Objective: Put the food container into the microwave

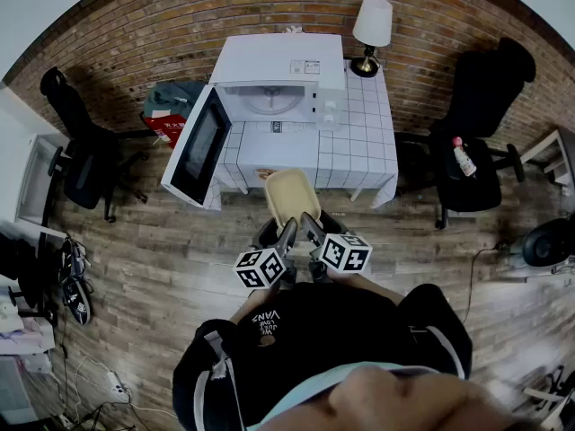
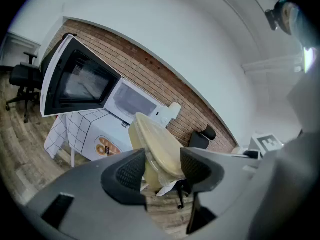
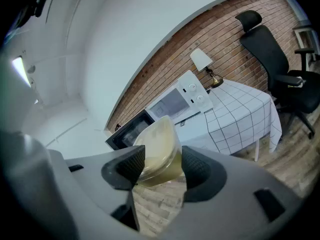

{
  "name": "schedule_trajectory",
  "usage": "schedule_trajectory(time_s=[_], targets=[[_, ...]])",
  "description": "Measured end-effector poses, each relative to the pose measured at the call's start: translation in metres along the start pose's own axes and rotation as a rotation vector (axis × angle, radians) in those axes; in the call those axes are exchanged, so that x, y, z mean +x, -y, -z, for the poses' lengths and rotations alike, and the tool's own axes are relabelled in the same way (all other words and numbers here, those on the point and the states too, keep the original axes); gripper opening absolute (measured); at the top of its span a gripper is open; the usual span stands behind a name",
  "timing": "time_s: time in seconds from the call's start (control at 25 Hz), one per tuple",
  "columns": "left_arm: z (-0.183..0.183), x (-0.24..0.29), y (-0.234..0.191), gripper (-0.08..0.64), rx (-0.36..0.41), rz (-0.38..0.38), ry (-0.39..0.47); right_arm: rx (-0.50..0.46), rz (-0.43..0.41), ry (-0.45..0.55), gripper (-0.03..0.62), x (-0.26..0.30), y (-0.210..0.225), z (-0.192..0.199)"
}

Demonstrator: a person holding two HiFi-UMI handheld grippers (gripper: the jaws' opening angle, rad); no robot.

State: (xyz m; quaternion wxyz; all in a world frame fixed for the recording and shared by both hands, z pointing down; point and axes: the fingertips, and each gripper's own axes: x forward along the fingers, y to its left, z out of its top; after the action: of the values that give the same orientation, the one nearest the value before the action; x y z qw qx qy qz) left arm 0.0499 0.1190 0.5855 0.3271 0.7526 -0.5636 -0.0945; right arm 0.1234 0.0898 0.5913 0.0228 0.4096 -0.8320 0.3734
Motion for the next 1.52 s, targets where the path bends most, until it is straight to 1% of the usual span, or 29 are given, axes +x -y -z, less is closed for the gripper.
schedule_trajectory(time_s=[0.24, 0.6, 0.88, 1.24, 1.52], targets=[[-0.006, 0.003, -0.009, 0.225, 0.009, 0.002, 0.003, 0.008, 0.001, -0.002, 0.218, 0.009, -0.003, 0.003], [-0.02, 0.008, -0.03, 0.225, 0.008, 0.031, -0.02, 0.021, 0.034, 0.016, 0.218, 0.031, -0.012, 0.003], [-0.037, 0.013, -0.055, 0.225, 0.017, 0.073, -0.047, 0.042, 0.071, 0.048, 0.218, 0.056, -0.024, 0.005], [-0.062, 0.016, -0.085, 0.225, 0.047, 0.139, -0.087, 0.078, 0.128, 0.102, 0.218, 0.085, -0.043, 0.009], [-0.07, 0.014, -0.102, 0.225, 0.055, 0.166, -0.105, 0.093, 0.156, 0.118, 0.218, 0.097, -0.052, 0.017]])
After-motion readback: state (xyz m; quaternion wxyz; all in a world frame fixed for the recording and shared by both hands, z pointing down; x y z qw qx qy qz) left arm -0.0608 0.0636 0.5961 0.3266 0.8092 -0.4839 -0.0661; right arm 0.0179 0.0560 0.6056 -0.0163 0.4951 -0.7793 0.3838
